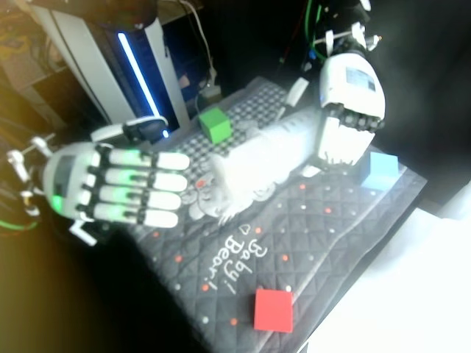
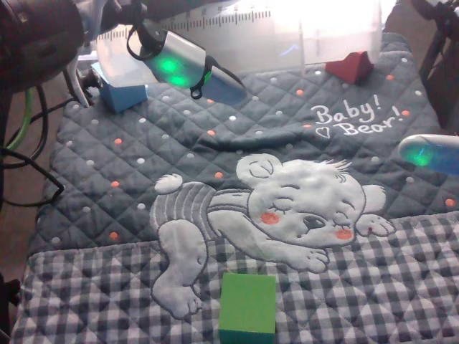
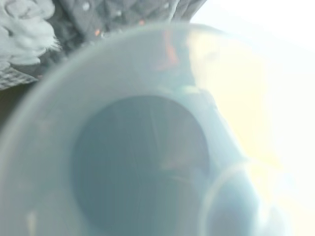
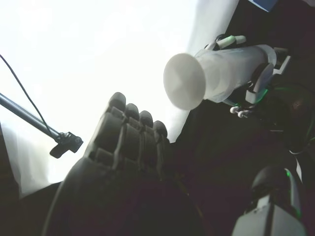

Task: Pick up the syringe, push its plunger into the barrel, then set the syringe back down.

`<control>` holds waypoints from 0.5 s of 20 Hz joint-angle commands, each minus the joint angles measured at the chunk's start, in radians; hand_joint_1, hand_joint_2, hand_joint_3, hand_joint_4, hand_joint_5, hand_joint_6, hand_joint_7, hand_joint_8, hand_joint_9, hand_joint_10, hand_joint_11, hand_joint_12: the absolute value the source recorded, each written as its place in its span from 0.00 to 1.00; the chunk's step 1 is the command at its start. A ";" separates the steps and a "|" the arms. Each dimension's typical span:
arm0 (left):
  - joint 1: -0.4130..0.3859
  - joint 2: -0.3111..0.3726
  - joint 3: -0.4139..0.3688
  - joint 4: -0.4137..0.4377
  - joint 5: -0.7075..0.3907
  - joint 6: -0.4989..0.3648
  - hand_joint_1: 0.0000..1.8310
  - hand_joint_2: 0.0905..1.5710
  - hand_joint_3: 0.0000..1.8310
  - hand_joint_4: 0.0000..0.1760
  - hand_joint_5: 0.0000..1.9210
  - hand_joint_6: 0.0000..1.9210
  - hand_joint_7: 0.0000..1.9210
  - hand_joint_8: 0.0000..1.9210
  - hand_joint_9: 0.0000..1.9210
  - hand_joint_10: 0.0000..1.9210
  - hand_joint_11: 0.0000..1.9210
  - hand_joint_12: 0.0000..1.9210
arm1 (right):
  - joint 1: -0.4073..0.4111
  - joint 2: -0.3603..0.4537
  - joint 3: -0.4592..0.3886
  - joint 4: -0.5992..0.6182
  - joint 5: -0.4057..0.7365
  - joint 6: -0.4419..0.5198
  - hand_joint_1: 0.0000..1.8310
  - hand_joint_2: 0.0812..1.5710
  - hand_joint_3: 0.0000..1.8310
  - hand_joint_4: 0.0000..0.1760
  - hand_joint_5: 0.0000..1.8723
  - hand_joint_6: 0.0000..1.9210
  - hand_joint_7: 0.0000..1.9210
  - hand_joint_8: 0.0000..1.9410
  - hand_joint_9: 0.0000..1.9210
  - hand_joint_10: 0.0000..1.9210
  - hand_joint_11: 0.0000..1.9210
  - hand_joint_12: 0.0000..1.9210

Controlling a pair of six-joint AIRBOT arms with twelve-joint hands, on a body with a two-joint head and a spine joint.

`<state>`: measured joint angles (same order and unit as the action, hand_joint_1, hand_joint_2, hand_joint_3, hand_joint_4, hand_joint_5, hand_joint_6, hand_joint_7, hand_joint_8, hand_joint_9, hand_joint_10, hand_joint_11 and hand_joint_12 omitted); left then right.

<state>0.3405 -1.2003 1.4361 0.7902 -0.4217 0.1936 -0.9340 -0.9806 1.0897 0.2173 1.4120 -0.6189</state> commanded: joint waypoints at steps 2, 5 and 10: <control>-0.023 0.007 -0.002 -0.046 -0.128 -0.022 0.83 0.72 0.00 0.00 0.65 1.00 0.75 1.00 0.82 1.00 0.84 1.00 | 0.006 -0.018 0.017 0.009 0.099 0.033 0.16 0.48 0.00 0.00 0.02 0.00 0.03 0.00 0.03 0.00 0.05 0.00; -0.027 0.007 -0.005 -0.047 -0.138 -0.024 0.82 0.72 0.00 0.00 0.65 1.00 0.75 1.00 0.81 1.00 0.82 1.00 | 0.013 -0.033 0.022 0.009 0.096 0.042 0.05 0.50 0.01 0.00 0.03 0.00 0.02 0.00 0.02 0.00 0.03 0.00; -0.032 0.006 -0.005 -0.047 -0.139 -0.024 0.87 0.70 0.00 0.00 0.63 1.00 0.74 1.00 0.81 1.00 0.83 1.00 | 0.033 -0.053 0.023 -0.003 0.095 0.045 0.00 0.49 0.00 0.00 0.01 0.00 0.01 0.00 0.01 0.00 0.03 0.00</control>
<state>0.3279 -1.1984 1.4330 0.7929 -0.4568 0.1833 -0.9085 -1.0382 1.1099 0.2184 1.3846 -0.5808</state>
